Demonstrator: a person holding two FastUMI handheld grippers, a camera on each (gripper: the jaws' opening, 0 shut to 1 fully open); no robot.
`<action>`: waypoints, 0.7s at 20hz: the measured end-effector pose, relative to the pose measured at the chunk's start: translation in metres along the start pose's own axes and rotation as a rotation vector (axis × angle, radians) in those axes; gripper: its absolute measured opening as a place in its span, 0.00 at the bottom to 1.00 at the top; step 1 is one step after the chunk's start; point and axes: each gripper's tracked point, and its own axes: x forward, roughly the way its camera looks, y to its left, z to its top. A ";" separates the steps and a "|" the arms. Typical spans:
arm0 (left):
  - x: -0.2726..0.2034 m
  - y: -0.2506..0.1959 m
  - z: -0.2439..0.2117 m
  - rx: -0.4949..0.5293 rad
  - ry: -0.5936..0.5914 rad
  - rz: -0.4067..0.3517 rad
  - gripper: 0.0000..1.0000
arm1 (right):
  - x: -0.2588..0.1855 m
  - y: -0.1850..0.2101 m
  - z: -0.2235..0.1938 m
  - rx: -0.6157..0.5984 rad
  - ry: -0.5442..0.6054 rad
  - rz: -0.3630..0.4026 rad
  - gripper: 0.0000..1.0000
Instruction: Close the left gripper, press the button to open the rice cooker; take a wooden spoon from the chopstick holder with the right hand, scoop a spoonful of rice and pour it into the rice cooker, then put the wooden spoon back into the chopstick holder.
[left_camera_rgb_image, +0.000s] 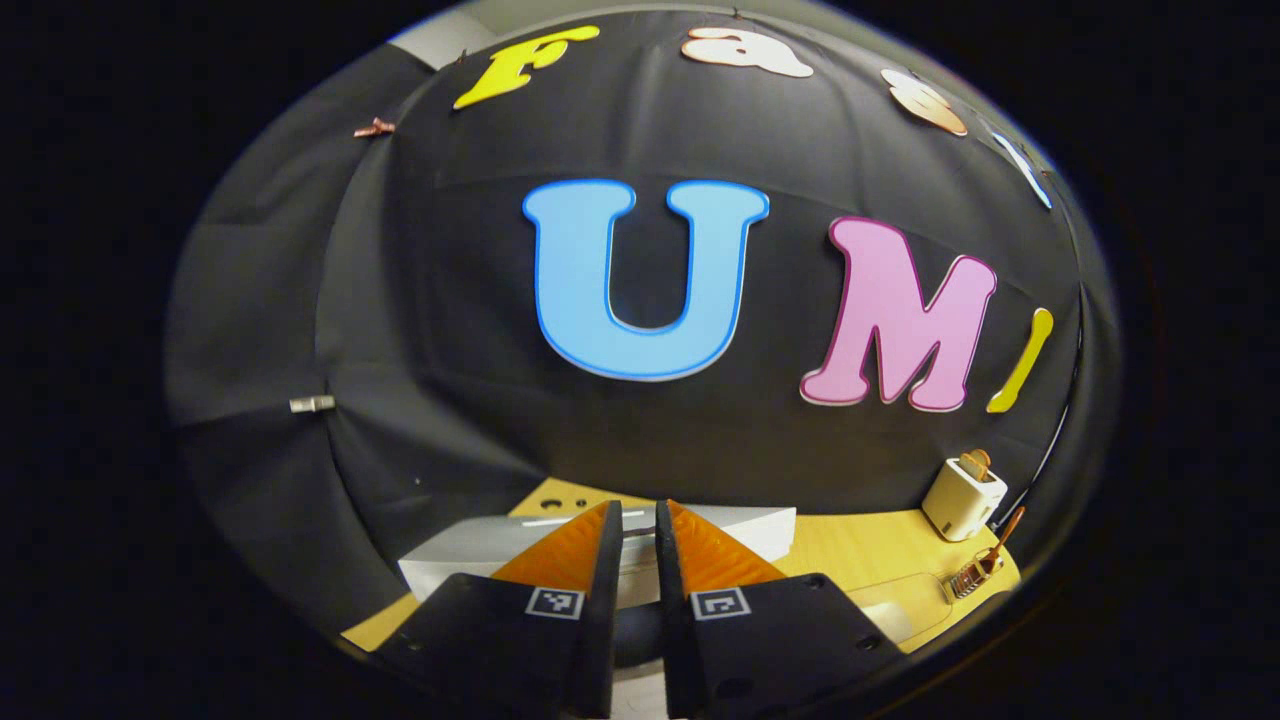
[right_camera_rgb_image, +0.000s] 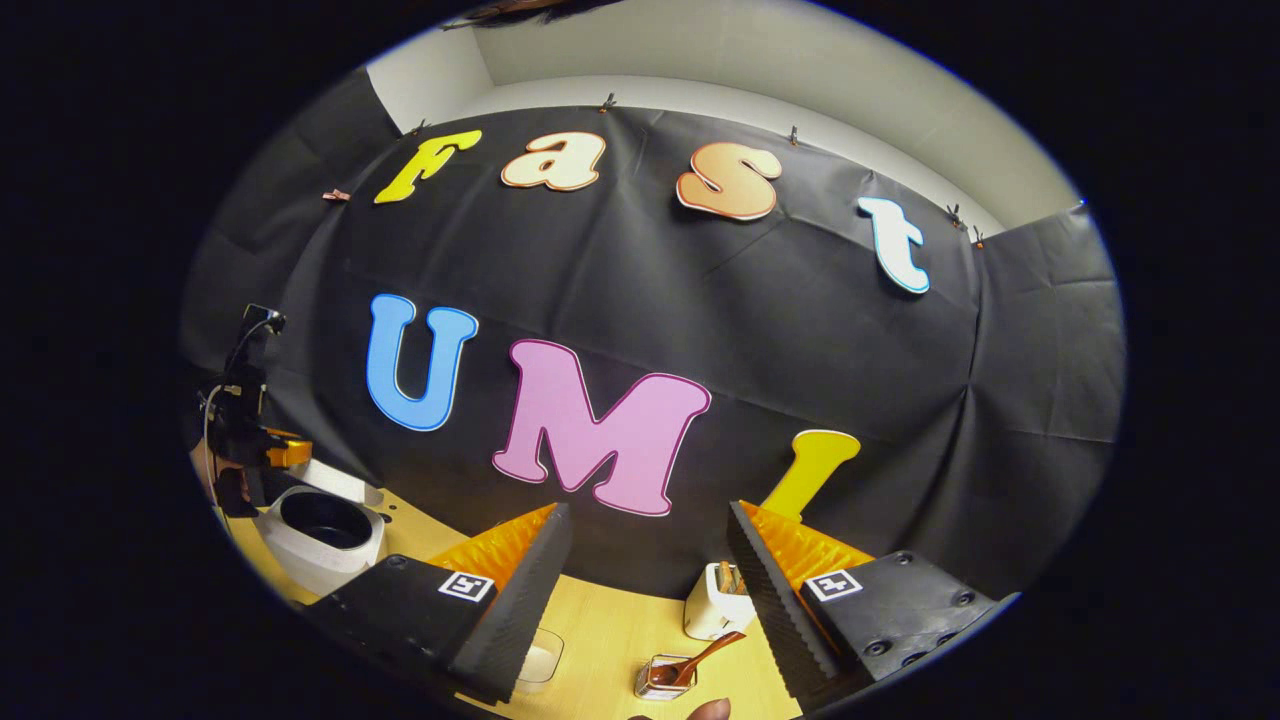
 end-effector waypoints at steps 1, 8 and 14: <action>0.000 0.002 0.011 0.012 -0.036 0.007 0.26 | -0.001 0.000 0.000 0.003 -0.001 -0.001 0.97; -0.018 0.007 0.043 0.028 -0.155 0.042 0.62 | -0.004 -0.013 -0.004 0.049 -0.002 -0.018 0.97; -0.038 0.000 0.042 0.028 -0.154 0.039 0.93 | -0.004 -0.032 -0.029 0.132 0.028 -0.026 0.97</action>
